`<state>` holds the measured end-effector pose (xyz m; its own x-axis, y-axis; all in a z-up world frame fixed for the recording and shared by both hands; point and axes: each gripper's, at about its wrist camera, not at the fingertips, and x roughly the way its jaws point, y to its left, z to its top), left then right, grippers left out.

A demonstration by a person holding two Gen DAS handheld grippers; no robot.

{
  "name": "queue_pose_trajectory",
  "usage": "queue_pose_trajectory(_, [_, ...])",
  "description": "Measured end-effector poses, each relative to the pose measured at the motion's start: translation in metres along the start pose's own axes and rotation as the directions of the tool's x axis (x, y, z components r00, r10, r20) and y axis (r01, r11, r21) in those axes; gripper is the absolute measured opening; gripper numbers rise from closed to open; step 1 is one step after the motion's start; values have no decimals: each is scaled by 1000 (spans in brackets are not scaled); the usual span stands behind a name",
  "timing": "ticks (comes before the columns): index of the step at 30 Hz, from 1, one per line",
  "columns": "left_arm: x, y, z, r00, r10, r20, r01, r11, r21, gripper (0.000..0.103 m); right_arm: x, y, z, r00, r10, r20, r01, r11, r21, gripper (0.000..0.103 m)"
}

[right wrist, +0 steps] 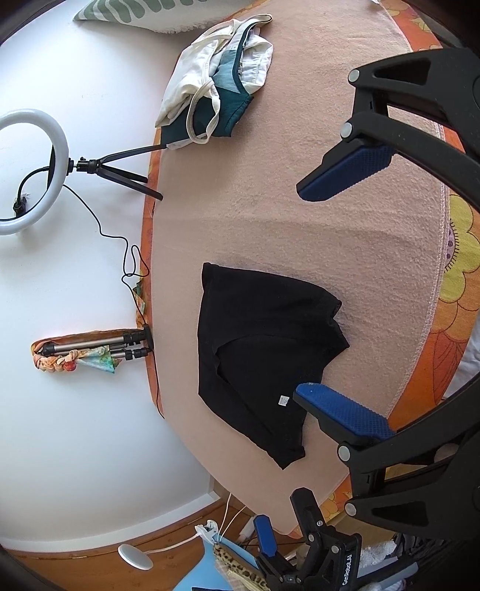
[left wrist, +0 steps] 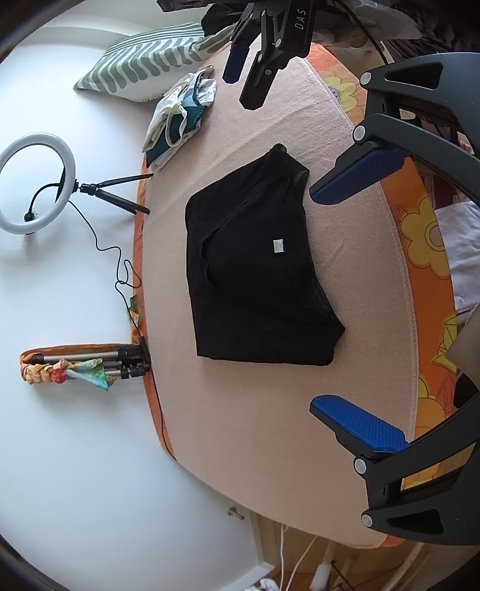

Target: Fold small clothes

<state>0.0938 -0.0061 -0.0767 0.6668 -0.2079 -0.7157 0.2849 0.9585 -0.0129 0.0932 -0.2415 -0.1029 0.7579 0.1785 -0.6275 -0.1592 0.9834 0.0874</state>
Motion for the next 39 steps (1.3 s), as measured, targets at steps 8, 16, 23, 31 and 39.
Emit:
queue_pose_trajectory(8, [-3, 0, 1, 1000, 0, 14, 0, 1000, 1, 103, 1, 0, 0, 1000, 3, -2, -3, 1000, -1, 101])
queue_pose_trajectory(16, [-5, -1, 3, 1000, -3, 25, 3, 1000, 1, 103, 2, 0, -1, 1000, 7, -4, -7, 1000, 4, 101])
queue_pose_trajectory(23, [-9, -2, 4, 999, -1, 37, 1, 1000, 6, 103, 3, 2, -1, 1000, 12, -9, -12, 1000, 4, 101])
queue_pose_trajectory(31, [-8, -2, 5, 999, 0, 39, 0, 1000, 8, 103, 3, 2, -1, 1000, 18, -13, -17, 1000, 10, 101])
queue_pose_trajectory(39, [-8, -1, 5, 999, -1, 40, 0, 1000, 9, 103, 3, 3, 0, 1000, 18, -12, -18, 1000, 12, 101])
